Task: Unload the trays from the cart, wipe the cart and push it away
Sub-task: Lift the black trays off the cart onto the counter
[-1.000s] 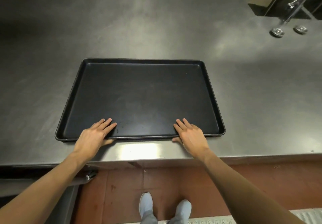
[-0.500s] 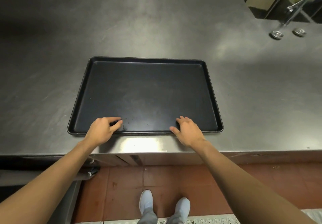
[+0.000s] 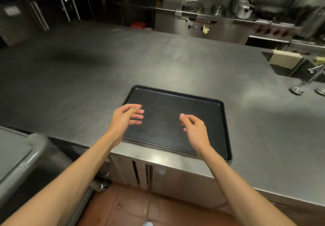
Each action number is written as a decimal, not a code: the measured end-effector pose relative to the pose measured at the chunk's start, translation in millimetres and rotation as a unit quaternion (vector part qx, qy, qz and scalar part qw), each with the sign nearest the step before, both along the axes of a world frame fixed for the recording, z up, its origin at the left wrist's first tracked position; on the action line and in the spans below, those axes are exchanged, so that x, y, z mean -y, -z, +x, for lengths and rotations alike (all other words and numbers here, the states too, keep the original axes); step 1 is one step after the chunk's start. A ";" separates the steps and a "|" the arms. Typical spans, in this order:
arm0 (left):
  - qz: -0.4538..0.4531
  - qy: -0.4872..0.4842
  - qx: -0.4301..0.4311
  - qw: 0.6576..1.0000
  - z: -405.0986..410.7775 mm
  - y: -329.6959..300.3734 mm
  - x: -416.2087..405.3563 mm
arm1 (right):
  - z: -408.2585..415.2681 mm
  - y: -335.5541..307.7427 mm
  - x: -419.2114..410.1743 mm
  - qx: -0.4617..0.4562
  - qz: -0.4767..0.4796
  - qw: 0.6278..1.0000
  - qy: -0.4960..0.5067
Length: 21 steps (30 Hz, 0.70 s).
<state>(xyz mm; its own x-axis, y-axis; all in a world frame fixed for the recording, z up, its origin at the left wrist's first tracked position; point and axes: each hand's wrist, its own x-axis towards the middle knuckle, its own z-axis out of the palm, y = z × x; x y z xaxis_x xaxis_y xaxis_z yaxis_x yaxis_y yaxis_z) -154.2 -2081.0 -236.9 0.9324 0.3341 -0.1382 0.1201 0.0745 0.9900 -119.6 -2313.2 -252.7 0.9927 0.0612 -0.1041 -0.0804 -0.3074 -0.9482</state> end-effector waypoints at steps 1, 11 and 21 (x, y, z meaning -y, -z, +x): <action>-0.007 -0.017 0.018 1.000 -14.1 -12.1 1.5 | -7.3 -8.3 -2.5 0.009 0.020 1.000 -0.011; 0.013 -0.232 0.108 0.967 -259.2 -52.4 17.0 | -164.3 -50.5 -54.2 0.025 0.140 0.968 -0.205; 0.097 -0.520 0.123 0.840 -555.7 -72.5 13.1 | -400.7 -78.5 -151.2 -0.025 0.194 0.860 -0.472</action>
<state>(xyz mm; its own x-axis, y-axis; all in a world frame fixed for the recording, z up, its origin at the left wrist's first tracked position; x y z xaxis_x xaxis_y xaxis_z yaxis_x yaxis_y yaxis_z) -710.0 -2094.1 -164.5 0.1145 0.9793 0.1667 -0.1194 -0.1530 0.9810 -520.3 -2162.0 -174.2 0.4766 0.8767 0.0652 -0.0121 0.0807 -0.9967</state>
